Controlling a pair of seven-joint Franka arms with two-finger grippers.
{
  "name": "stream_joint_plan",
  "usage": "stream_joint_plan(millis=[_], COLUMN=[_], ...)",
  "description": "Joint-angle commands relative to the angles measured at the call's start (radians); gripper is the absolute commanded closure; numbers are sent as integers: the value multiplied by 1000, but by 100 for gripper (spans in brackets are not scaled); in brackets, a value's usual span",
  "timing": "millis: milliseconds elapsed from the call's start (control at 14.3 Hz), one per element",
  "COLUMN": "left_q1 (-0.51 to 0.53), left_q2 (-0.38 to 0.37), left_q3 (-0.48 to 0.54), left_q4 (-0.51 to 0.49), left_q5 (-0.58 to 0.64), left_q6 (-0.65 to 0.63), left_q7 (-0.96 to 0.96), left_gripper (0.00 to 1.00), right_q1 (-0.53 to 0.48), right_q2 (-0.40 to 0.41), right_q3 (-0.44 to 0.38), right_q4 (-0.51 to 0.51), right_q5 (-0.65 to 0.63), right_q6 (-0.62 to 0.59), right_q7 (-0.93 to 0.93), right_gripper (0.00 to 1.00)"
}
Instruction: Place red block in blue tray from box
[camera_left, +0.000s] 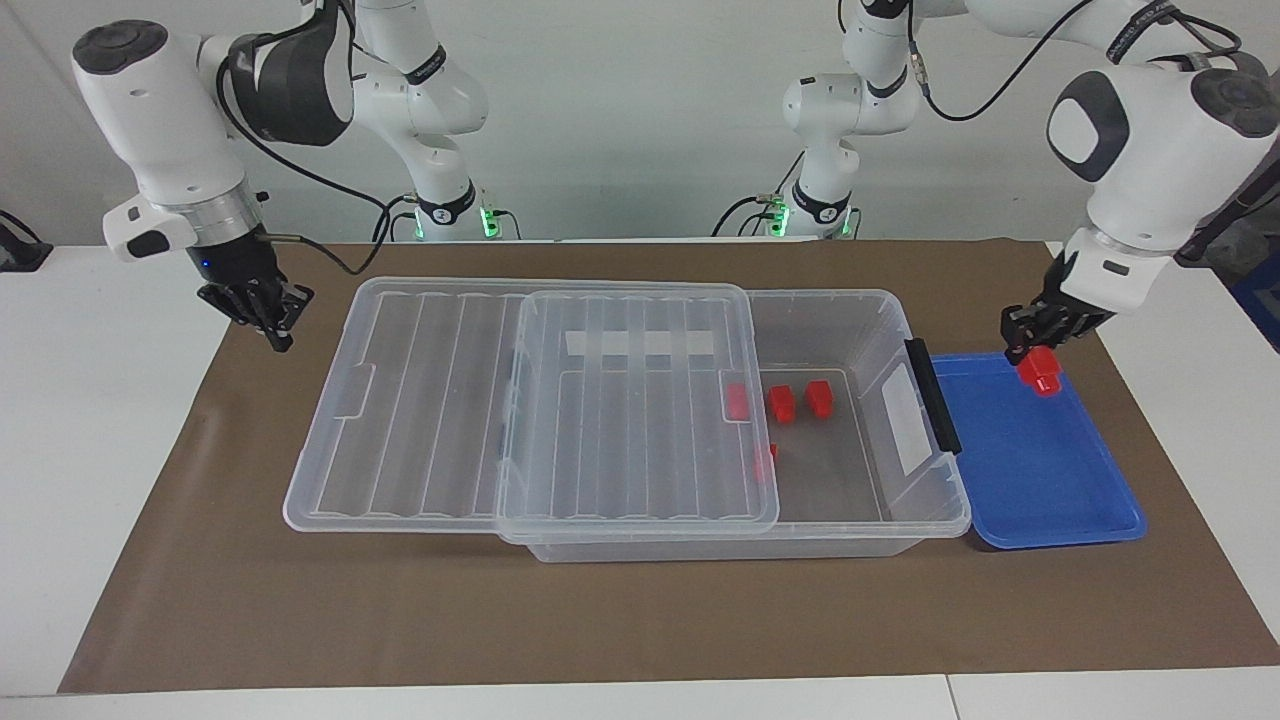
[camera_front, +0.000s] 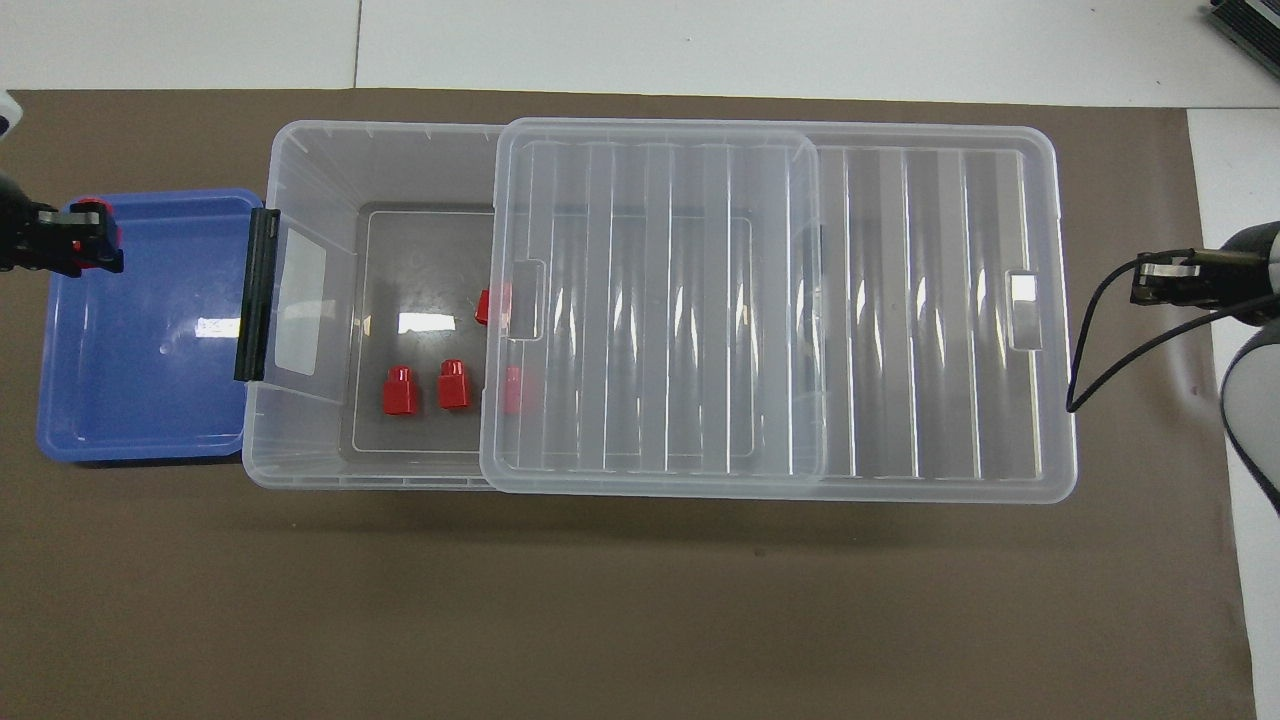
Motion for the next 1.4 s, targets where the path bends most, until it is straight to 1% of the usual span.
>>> stream_joint_plan(millis=[0,140,279,488,698,907,1116,1326], left_q1=[87,109,107,128,130,132,135,135], left_q2=[-24,-45,-50,-48,-42,-38,-19,7], left_q3=[-12,-12,-9,-9,-9,-9,-9,-9], left_q4=[-39,-116,-198,-317,-372,-455,-498,-503], left_q5=[-1,-1,-1,-1,-1,-1,-1,-1], left_q6=[51,140,244,409,493,597,663,698], left_q7=[131,136,135,138,139,164,164,164], left_gripper=[100,100,100,99,99,99,96,96], right_q1=[-23,-24,-23,-7,-3,-3,8,45], right_q2=[69,102,128,134,132,131,131,129], right_q3=[8,8,8,13,26,65,76,83], right_q4=[8,14,28,29,26,23,23,23], right_q5=[8,6,8,8,8,9,11,12], right_q6=[68,95,96,95,82,70,66,66], right_q7=[-24,-41,-42,-44,-48,-82,-128,-150], right_gripper=[100,100,100,100,100,100,100,100])
